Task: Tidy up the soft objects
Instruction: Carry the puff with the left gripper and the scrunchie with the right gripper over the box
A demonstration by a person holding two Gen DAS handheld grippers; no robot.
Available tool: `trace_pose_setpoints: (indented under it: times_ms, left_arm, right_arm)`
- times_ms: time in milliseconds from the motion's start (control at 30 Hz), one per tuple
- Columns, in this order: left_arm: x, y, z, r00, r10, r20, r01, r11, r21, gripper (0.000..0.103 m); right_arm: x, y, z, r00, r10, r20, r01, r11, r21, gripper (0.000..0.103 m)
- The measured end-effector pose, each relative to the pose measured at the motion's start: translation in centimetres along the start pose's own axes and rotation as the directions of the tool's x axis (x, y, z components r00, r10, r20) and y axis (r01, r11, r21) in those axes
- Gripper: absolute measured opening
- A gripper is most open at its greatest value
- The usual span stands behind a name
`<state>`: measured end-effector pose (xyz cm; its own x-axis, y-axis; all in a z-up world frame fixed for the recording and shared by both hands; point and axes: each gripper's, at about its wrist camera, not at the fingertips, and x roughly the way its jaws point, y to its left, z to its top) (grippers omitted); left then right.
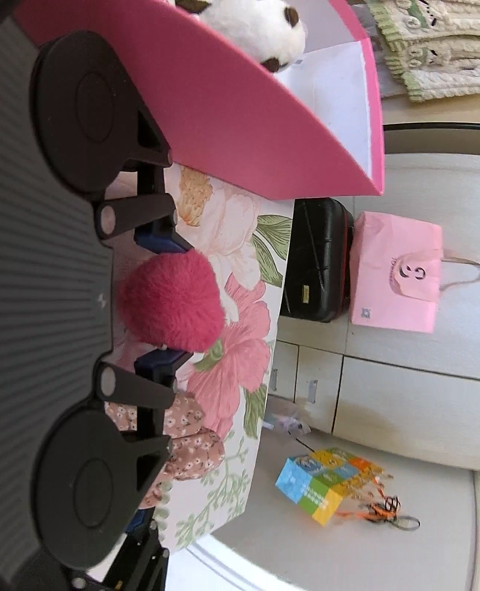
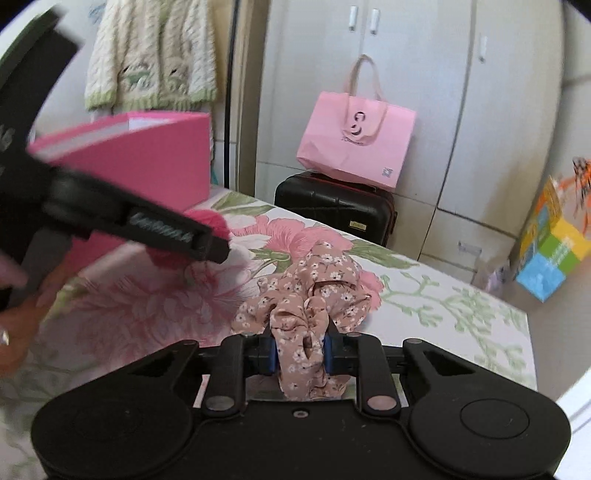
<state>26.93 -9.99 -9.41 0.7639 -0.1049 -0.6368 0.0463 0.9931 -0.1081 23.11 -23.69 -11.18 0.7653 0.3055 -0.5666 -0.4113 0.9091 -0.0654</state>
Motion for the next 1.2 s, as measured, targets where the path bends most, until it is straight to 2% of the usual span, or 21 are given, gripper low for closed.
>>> trace_pose_setpoints:
  times_ms: [133, 267, 433, 533, 700, 867, 1200]
  left_arm:
    - [-1.8, -0.1, -0.8, 0.999, -0.048, -0.003, 0.048, 0.999, 0.022, 0.050]
    - [-3.7, -0.1, -1.5, 0.997, -0.082, 0.004, 0.081, 0.996, 0.048, 0.050]
    - [-5.5, 0.8, -2.7, 0.991, -0.135, -0.018, 0.136, 0.990, 0.033, 0.050]
    - [-6.5, 1.1, -3.6, 0.988, -0.150, -0.028, 0.151, 0.988, 0.041, 0.050]
    - [-8.1, 1.9, -5.1, 0.981, -0.186, -0.047, 0.188, 0.980, 0.062, 0.050]
    - [-9.8, 2.6, -6.4, 0.972, -0.222, -0.080, 0.228, 0.970, 0.079, 0.050]
    - [-13.8, 5.7, -8.1, 0.947, -0.281, -0.156, 0.300, 0.947, 0.115, 0.050]
  right_arm:
    - [-1.6, -0.1, -0.8, 1.000, -0.009, 0.018, 0.007, 0.994, 0.112, 0.026]
    - [-3.2, -0.7, -1.7, 0.999, 0.000, 0.033, -0.008, 0.969, 0.248, 0.026]
    - [-4.7, -0.4, -3.1, 0.999, -0.020, 0.042, 0.005, 0.940, 0.342, 0.026]
    - [-5.3, 0.2, -4.1, 0.999, 0.001, 0.038, -0.015, 0.919, 0.395, 0.026]
    - [-6.8, 1.9, -5.1, 0.999, -0.015, 0.038, -0.001, 0.925, 0.381, 0.026]
    - [-8.1, 3.4, -6.0, 1.000, 0.007, 0.025, -0.016, 0.922, 0.387, 0.027]
    - [-11.1, 6.2, -6.2, 0.991, 0.134, -0.003, -0.125, 0.935, 0.333, 0.028]
